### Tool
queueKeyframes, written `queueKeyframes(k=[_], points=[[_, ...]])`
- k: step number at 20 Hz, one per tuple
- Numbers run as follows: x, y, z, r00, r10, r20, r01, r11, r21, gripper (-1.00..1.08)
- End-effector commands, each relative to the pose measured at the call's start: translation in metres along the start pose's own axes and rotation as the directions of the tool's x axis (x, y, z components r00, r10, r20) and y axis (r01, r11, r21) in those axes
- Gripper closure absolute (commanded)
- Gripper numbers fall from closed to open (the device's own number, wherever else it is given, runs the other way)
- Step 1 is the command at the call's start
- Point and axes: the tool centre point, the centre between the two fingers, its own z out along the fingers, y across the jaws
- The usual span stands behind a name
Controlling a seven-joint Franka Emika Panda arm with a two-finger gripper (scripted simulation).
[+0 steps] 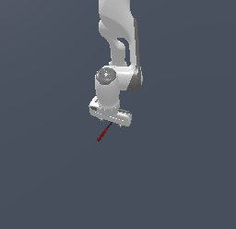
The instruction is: Pick up the object and move it to a goal position.
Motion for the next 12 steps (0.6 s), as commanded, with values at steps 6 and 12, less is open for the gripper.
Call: queueKeyframes(k=[6, 12], points=[[-0.010, 0.019, 0.023, 0.993, 0.117, -0.004, -0.117, 0.993, -0.011, -0.92], [-0.011, 0.021, 0.026, 0.992, 0.127, -0.004, -0.127, 0.992, -0.012, -0.92]])
